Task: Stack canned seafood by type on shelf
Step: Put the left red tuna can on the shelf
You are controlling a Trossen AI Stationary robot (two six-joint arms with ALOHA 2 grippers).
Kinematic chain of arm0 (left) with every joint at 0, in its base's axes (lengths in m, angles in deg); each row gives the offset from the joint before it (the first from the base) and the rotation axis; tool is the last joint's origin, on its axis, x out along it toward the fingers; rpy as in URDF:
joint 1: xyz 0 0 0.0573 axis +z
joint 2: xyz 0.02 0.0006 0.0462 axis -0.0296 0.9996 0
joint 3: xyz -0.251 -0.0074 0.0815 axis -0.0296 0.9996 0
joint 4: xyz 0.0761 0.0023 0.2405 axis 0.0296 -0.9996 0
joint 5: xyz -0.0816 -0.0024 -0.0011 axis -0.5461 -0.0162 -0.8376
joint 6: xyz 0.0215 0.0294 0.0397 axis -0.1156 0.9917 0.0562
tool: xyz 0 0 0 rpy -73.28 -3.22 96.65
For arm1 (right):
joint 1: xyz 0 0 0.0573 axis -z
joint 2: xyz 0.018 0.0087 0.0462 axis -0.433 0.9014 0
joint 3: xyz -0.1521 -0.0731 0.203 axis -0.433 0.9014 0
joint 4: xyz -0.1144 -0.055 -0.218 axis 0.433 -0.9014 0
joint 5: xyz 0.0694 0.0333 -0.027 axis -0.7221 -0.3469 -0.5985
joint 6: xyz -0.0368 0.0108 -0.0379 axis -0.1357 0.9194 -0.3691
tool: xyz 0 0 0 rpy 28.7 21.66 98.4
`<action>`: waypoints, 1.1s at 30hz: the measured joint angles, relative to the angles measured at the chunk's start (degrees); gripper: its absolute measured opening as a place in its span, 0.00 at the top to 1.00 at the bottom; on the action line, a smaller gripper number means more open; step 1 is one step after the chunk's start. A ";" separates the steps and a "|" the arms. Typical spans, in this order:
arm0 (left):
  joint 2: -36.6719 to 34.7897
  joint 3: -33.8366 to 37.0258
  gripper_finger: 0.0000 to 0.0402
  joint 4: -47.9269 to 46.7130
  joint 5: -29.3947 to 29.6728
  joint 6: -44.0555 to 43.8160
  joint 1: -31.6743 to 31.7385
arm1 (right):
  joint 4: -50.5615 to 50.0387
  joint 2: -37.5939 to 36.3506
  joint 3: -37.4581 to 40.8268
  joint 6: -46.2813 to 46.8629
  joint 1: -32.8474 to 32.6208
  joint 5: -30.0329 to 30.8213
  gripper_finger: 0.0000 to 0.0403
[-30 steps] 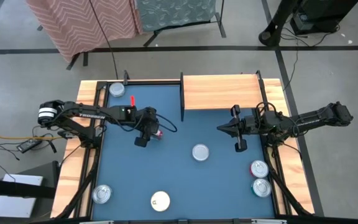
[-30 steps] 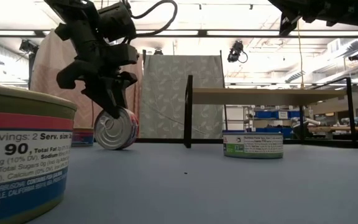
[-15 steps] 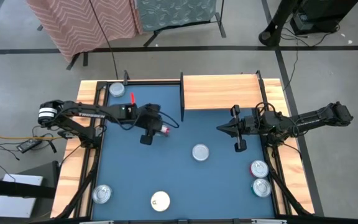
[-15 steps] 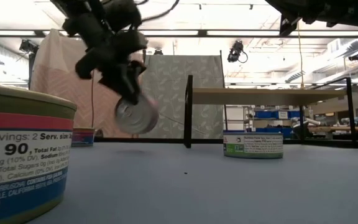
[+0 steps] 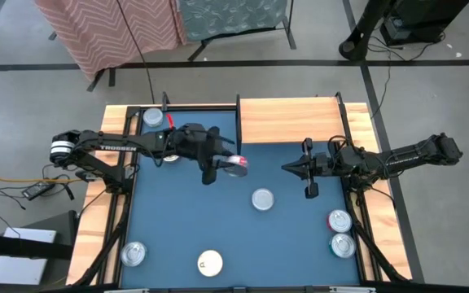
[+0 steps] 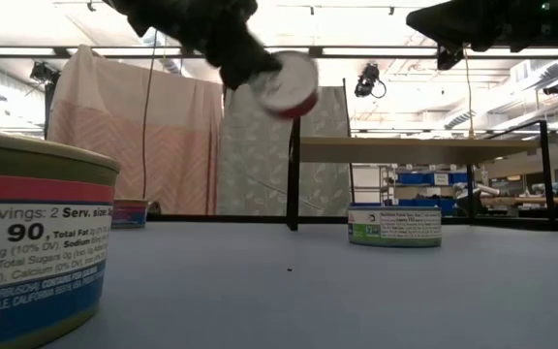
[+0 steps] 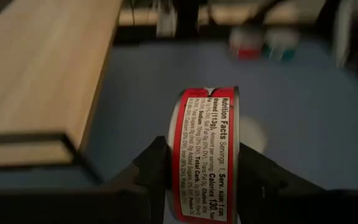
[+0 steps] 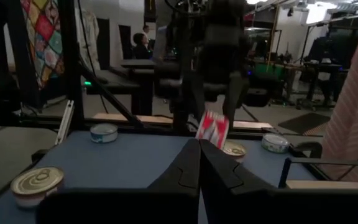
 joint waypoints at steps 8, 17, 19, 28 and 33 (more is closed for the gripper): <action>0.00 0.00 0.65 18.46 -0.35 -15.36 -0.02 | -1.17 0.00 0.00 -1.28 0.00 -0.33 0.97; 0.22 4.29 0.65 34.80 6.99 -24.55 -0.56 | -4.11 -0.02 0.00 -3.18 0.00 0.25 0.97; 0.58 6.10 0.65 39.30 8.88 -26.64 -0.78 | -4.34 -0.02 0.00 -4.24 0.00 0.99 0.97; 6.41 14.64 0.65 67.28 21.42 -37.09 -5.58 | -6.31 -0.19 0.00 -10.38 -0.14 2.20 0.96; 11.25 14.74 0.65 72.45 24.67 -35.38 -8.82 | -4.53 -0.17 0.00 -9.74 -0.19 4.94 0.96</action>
